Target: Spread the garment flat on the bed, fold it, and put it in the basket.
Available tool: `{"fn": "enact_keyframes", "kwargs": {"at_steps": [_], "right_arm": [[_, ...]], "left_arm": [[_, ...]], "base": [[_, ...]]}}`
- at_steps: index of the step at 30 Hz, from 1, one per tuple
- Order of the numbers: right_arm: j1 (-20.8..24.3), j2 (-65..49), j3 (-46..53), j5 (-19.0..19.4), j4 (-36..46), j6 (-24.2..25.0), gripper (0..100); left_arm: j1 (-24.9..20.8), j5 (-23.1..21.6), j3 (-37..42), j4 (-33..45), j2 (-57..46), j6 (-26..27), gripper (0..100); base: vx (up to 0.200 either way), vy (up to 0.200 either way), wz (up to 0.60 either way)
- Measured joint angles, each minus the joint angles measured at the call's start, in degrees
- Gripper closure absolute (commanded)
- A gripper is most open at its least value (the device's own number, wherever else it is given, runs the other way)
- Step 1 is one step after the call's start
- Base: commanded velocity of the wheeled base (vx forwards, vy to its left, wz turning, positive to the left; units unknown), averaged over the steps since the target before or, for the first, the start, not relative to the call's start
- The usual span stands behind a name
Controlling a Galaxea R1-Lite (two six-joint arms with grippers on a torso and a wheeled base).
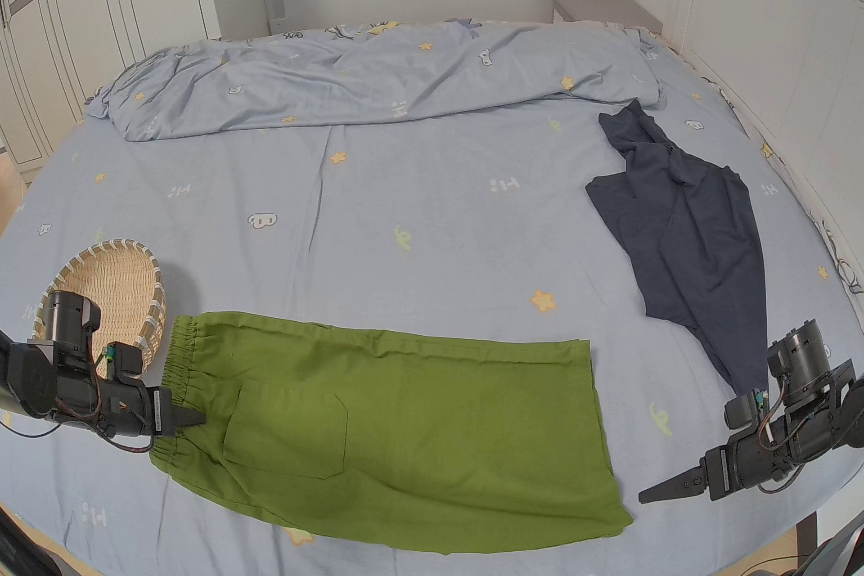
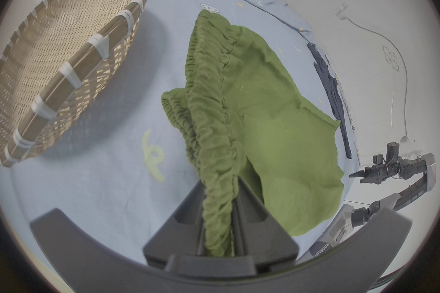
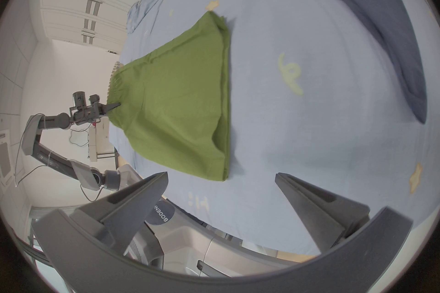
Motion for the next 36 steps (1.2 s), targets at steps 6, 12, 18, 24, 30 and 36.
{"fn": "enact_keyframes", "kwargs": {"at_steps": [6,12,18,24,30,36], "right_arm": [[-0.15,-1.02,-4.22,-1.71,1.12,0.96,0],[-0.02,-2.18,-14.77,-3.51,6.78,2.33,0],[0.02,-2.84,-20.18,-4.3,9.72,2.9,0],[0.09,-3.06,-20.81,-4.41,10.05,3.04,0],[0.18,-3.17,-20.85,-4.44,10.09,3.07,0],[0.13,-3.25,-20.85,-4.44,10.14,3.1,0]], "left_arm": [[-0.95,1.21,-3.77,14.73,-5.51,-0.3,100],[-0.99,3.27,-10.08,26.47,-12.28,-0.27,100],[2.65,4.44,-13.47,31.06,-17.92,4.02,100],[3.34,7.56,-16.15,35.69,-20.02,3.04,100],[-4.27,14.46,-19.43,37.71,-21.35,-6.18,100],[-17.24,21.77,-23.15,39.55,-21.61,-15.04,100]], "base": [[0.0,0.0,0.0],[0.0,0.0,0.0],[0.0,0.0,0.0],[0.0,0.0,0.0],[0.0,0.0,0.0],[0.0,0.0,0.0]]}}
